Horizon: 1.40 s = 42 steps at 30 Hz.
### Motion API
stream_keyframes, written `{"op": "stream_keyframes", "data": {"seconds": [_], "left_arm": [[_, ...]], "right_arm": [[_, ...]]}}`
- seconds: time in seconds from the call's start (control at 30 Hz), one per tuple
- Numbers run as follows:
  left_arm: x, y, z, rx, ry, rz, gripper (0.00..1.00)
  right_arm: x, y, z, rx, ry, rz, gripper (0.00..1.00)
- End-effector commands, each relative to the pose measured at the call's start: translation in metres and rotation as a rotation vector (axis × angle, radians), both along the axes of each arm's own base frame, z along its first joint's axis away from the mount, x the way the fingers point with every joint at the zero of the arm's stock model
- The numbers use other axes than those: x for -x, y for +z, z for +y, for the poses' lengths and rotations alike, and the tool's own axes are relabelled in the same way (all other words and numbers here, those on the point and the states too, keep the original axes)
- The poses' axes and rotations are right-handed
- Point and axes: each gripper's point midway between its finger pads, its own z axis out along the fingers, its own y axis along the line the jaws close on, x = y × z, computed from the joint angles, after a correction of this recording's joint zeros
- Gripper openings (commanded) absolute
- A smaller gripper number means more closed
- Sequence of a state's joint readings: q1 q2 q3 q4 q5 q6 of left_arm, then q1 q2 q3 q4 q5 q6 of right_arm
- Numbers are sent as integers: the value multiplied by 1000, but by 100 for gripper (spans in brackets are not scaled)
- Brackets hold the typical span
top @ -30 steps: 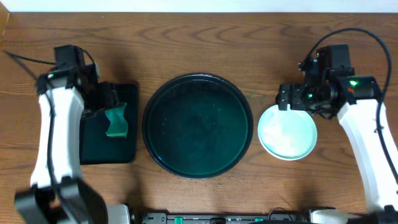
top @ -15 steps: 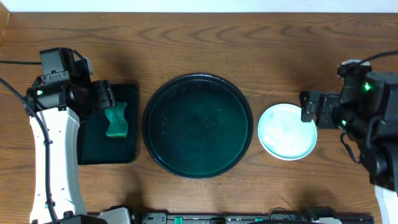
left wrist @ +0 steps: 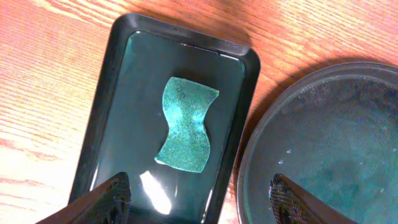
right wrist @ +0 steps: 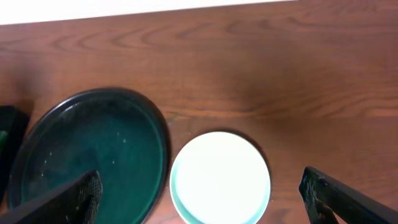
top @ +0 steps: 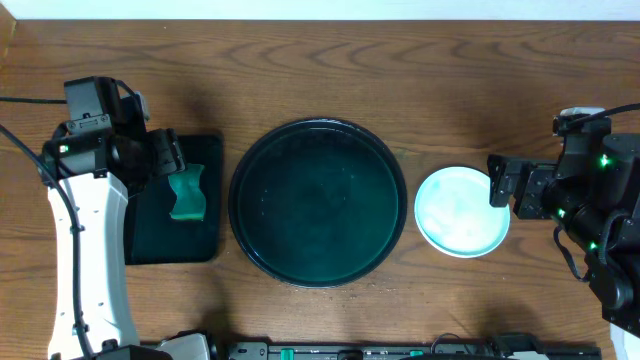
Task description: Clean dirty plates on tray and stack at the side
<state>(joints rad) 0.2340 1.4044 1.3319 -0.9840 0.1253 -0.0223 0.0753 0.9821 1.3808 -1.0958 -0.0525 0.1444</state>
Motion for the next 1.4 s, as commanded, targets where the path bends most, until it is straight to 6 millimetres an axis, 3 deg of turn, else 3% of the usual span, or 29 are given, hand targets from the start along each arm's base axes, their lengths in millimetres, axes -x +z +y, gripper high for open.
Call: {"op": "stream_keyframes", "data": {"seconds": [0.0,0.1,0.23,0.57,0.77,1.03,1.37], "left_arm": [[0,1,0,4,2,-2,72],[0,1,0,3,2,-3,72],[0,1,0,3,2,-3,72],[0,1,0,4,2,-2,72],[0,1,0,3,2,-3,72],[0,1,0,4,2,-2,72],[0,1,0,4,2,-2,72]], "right_arm": [[-2,10,-6,34,-24,-63,99],[-7,18,-9,68,-18,-196,99],[-2,10,-13,94,-15,-359,99],[25,-60,-35,94,-108,-660,99],[25,-101,-34,91,-107,-721,99],[19,-119,-32,84,-95,-797,99],[16,-155,-29,70,-81,-684,99]]}}
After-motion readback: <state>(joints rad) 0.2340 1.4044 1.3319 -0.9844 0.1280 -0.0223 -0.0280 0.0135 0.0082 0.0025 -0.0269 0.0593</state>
